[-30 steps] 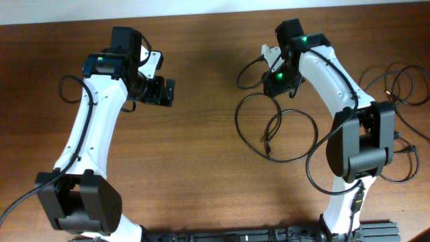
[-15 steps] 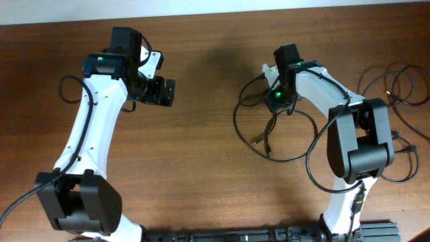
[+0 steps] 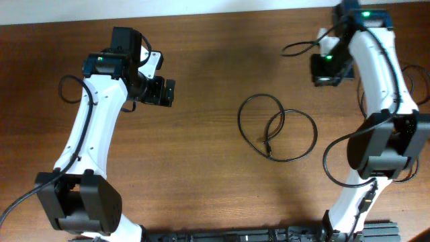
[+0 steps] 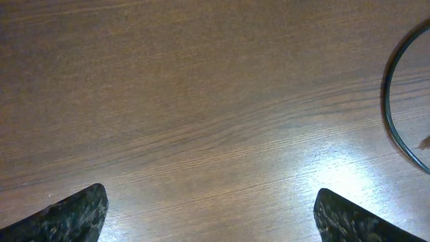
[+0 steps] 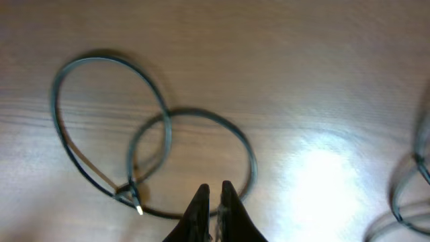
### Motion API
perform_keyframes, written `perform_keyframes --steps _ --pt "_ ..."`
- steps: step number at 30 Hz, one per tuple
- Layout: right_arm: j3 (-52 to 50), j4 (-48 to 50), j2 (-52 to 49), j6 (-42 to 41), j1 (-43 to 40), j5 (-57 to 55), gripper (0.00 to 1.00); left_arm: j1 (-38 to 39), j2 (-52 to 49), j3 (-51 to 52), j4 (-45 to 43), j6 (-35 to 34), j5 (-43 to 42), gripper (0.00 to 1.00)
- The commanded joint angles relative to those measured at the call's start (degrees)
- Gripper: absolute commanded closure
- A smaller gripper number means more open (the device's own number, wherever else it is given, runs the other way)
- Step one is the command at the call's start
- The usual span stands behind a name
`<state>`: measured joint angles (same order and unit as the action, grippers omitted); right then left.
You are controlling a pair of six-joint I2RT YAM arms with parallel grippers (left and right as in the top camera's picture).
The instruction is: Untangle cables
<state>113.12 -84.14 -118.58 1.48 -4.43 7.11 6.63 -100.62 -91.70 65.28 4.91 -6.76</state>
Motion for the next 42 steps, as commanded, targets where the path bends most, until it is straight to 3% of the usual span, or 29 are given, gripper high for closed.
perform_keyframes --steps 1,2,4,5,7,9,11,19,22,25,32,36,39,42 --pt "0.55 -5.14 0.48 -0.48 -2.03 0.17 0.90 -0.02 -0.09 -0.04 -0.07 -0.76 0.17 0.01" --pt "0.07 -5.68 0.46 -0.48 -2.03 0.20 0.71 -0.02 -0.09 -0.04 -0.07 -0.76 0.17 0.01" --pt "-1.64 -5.70 0.46 -0.42 -1.97 3.39 0.07 -0.02 -0.09 -0.07 -0.02 -0.74 0.20 0.01" --pt "-3.13 -5.60 0.46 0.68 -2.01 4.26 0.02 -0.02 -0.09 -0.04 -0.04 -0.74 0.20 0.01" --pt "-4.57 -6.56 0.46 -0.37 -2.43 4.24 0.02 -0.02 -0.09 -0.04 -0.02 -0.74 0.20 0.01" --pt "-5.99 -8.96 0.48 -3.93 -3.23 4.26 0.14 -0.02 -0.09 -0.04 0.09 -0.74 0.20 0.01" --pt "-6.10 -10.97 0.87 -3.91 -3.48 4.26 0.18 -0.02 -0.09 -0.07 0.15 -0.74 0.20 0.01" --pt "-13.64 -6.56 12.59 -3.41 -1.09 3.21 0.17 -0.02 -0.09 -0.04 0.13 -0.74 0.20 0.01" --pt "-18.69 -4.26 13.46 6.32 6.80 3.87 0.14 -0.02 -0.09 -0.04 0.09 -0.74 0.20 0.01" --pt "-25.00 3.63 13.33 8.85 15.89 3.61 0.06 -0.02 -0.09 -0.04 0.15 -0.76 0.17 0.01" --pt "-41.51 32.79 13.20 8.83 34.58 -5.95 0.06 -0.02 -0.09 -0.04 0.24 -0.74 0.17 0.01" --pt "-47.32 38.86 13.11 8.83 39.54 -6.75 0.07 -0.02 -0.09 -0.04 0.22 -0.74 0.20 0.01" --pt "-49.75 39.89 13.11 8.59 40.04 -6.75 0.12 -0.02 -0.09 -0.04 0.20 -0.74 0.20 0.01" --pt "-51.34 40.28 13.11 8.55 40.04 -6.73 0.34 -0.02 -0.09 -0.04 0.20 -0.74 0.20 0.01"
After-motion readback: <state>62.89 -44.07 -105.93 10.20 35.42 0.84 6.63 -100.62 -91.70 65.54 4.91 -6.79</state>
